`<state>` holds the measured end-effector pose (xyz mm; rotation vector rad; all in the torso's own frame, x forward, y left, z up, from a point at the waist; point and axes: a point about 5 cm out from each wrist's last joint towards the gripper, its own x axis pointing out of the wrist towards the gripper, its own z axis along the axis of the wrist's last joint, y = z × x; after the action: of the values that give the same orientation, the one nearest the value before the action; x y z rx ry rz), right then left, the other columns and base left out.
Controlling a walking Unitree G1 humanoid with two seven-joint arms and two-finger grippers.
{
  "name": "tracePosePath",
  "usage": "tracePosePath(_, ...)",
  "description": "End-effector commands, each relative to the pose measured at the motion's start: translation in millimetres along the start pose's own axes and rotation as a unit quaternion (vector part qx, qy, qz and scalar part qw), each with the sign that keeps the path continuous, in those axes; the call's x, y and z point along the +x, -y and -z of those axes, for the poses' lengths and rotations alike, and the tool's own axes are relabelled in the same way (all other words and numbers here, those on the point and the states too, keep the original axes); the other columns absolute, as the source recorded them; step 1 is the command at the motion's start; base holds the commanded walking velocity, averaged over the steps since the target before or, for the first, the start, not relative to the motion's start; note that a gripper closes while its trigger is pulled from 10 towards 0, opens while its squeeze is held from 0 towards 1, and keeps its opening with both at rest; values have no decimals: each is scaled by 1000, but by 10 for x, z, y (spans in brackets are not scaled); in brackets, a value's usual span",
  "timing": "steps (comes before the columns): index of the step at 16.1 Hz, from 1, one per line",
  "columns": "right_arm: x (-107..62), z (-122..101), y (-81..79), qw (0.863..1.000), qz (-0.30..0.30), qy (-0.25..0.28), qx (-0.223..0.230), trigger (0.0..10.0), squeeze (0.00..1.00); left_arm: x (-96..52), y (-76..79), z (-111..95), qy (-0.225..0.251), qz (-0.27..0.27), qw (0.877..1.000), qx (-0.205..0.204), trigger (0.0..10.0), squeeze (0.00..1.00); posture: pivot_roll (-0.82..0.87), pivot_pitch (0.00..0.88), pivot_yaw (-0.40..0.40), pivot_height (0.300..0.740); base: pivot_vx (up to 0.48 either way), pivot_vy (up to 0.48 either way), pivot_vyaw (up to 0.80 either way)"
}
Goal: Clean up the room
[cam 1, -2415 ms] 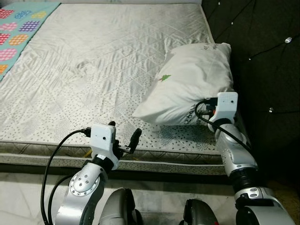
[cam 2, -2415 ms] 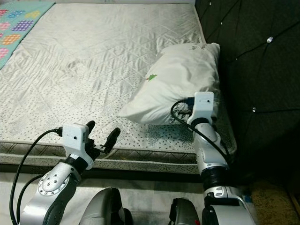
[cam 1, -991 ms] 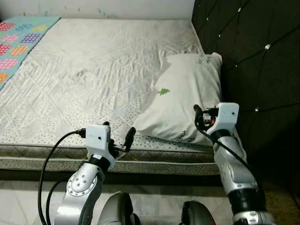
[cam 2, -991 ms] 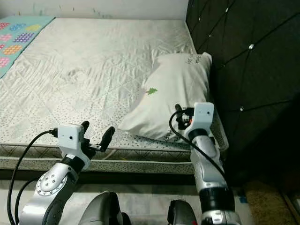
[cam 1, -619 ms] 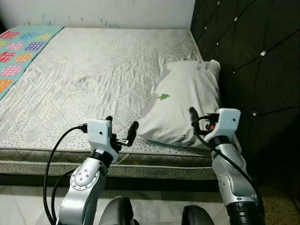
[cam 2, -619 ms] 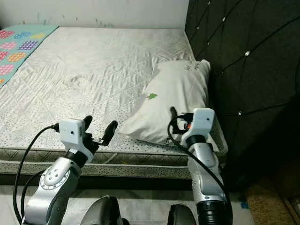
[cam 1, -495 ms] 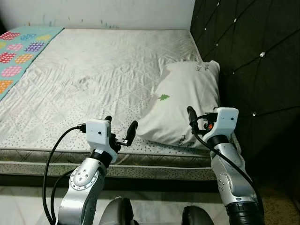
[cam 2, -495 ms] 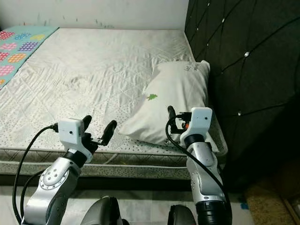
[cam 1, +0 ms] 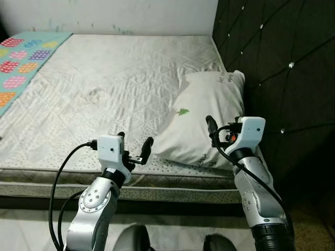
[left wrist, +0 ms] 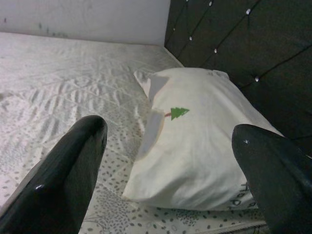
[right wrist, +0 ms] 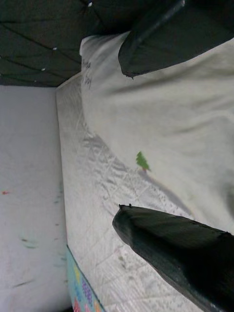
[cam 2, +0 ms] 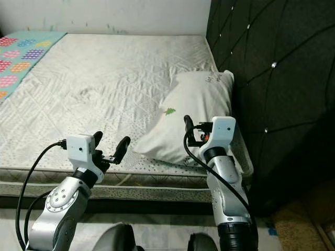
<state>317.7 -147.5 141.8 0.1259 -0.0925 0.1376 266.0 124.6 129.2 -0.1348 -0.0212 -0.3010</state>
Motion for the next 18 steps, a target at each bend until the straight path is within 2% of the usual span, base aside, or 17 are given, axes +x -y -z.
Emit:
tracePosePath(1, 38, -125, -57, 1000, -13, 21, 2, 10000, 0, 7, -16, -18, 3, -4, 1000, 8, 10000, 0, -32, 43, 41, 733, 0, 0, 0)
tracePosePath(9, 36, -80, 37, 1000, 16, 4, 2, 10000, 0, 19, 7, -8, 6, 7, 1000, 6, 10000, 0, -40, 34, 37, 740, 0, 0, 0)
tracePosePath(13, 30, -64, 36, 1000, 19, 0, 1, 10000, 0, 12, 17, -16, 10, 12, 1000, 3, 10000, 0, -39, 35, 36, 740, 0, 0, 0)
tracePosePath(16, 34, -51, 41, 1000, 22, -5, 5, 10000, 0, 2, 25, -15, 10, 17, 1000, -1, 10000, 0, -38, 41, 34, 740, 262, 0, -633)
tracePosePath(18, 27, -46, 56, 1000, 24, -6, 3, 10000, 0, -2, 25, -12, 9, 17, 1000, -1, 10000, 0, -38, 43, 33, 740, 268, 0, 0)
